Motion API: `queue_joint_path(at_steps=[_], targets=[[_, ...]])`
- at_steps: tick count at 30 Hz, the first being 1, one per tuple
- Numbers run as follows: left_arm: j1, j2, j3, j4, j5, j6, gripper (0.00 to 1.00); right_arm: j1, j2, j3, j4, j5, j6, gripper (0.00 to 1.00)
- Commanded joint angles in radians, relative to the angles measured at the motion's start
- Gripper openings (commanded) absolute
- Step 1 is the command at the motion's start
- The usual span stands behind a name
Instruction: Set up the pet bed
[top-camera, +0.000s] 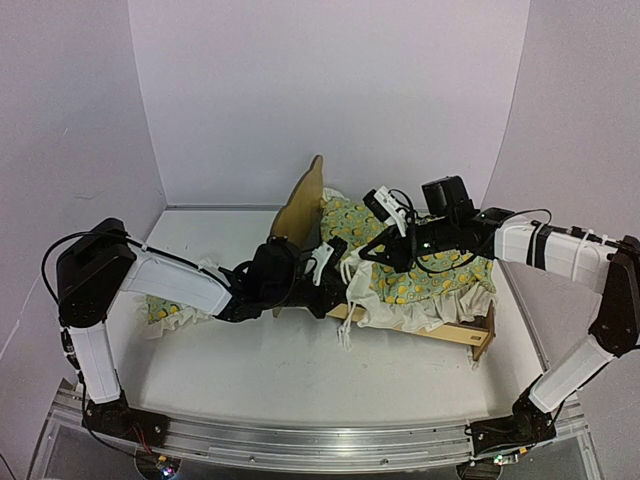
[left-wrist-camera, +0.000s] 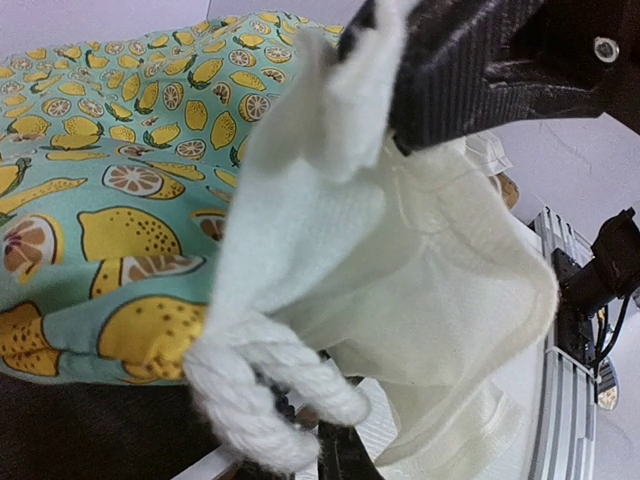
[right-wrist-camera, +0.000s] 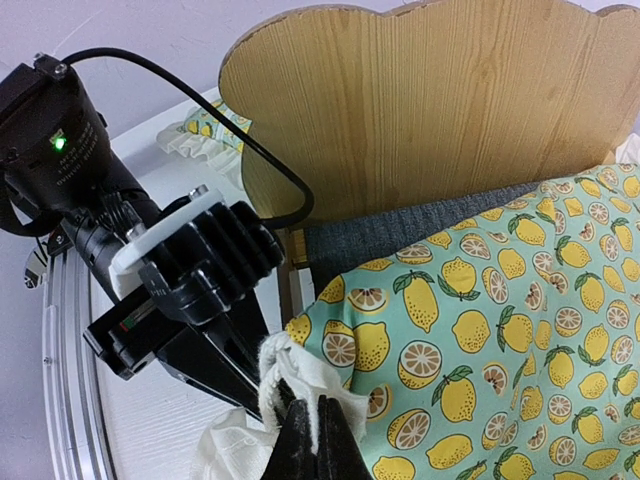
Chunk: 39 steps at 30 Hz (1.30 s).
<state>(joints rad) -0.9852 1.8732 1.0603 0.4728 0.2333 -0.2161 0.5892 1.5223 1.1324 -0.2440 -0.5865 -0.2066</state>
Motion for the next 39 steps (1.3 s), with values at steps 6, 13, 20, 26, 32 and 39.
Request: queue_joint_path(at_steps=[6,13,20,26,32,39], targets=[[0.002,-0.164,-0.088,0.0,-0.121,0.032,0.0,-0.028,-0.055,0.032,0.018,-0.01,0.015,0.0],[0.002,-0.291,-0.053,-0.194,-0.26,0.094,0.0,-0.033,-0.06,0.024,0.02,-0.033,0.02,0.0],[0.001,-0.298,0.048,-0.281,-0.357,0.147,0.0,-0.034,-0.058,0.031,0.02,-0.033,0.024,0.0],[0.002,-0.293,0.107,-0.358,-0.055,0.179,0.0,-0.035,-0.056,0.037,0.019,-0.029,0.027,0.0],[0.001,-0.342,0.117,-0.423,-0.219,0.265,0.0,-0.035,-0.056,0.041,0.018,-0.032,0.026,0.0],[0.002,-0.325,0.196,-0.428,-0.395,0.359,0.0,-0.035,-0.053,0.043,0.018,-0.026,0.027,0.0]])
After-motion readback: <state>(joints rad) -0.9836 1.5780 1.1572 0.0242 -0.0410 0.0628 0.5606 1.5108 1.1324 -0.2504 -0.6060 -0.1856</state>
